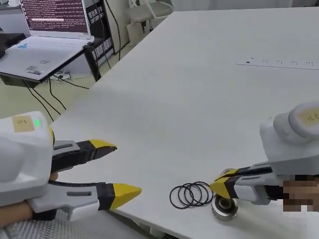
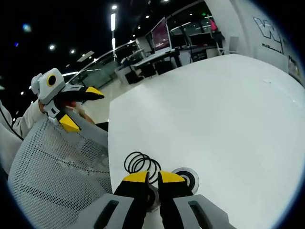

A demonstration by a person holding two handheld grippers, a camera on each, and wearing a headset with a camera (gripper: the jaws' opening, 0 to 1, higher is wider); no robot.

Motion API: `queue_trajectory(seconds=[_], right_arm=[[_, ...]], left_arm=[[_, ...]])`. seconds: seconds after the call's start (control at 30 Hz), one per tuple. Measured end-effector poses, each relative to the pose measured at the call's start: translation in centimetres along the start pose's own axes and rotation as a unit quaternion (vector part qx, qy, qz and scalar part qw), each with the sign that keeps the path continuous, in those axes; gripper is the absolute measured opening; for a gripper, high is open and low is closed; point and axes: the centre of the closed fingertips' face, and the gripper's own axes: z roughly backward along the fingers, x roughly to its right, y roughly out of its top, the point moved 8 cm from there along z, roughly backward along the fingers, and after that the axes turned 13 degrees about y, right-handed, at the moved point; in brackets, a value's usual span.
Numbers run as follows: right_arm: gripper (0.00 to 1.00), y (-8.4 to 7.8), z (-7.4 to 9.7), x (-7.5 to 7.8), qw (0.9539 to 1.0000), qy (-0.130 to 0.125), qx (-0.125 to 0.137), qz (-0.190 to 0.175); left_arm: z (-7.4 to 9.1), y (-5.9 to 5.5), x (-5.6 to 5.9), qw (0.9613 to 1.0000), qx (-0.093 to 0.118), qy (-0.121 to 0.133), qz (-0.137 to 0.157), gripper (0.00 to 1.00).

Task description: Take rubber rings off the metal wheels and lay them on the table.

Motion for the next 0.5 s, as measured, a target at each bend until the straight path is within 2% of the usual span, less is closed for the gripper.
queue_trajectory(seconds=[0.23, 0.5], right_arm=[[0.05, 0.4, 1.6, -0.3, 0.9996, -0.005, 0.029, -0.005], [0.16, 0.4, 3.7, -1.0, 0.9983, -0.014, 0.057, 0.004]], left_arm=[[0.0, 0.0, 0.1, 1.0, 0.001, -0.003, -0.001, 0.57], [-0.1, 0.0, 0.2, 0.9999, 0.0, -0.014, 0.0, 0.6]])
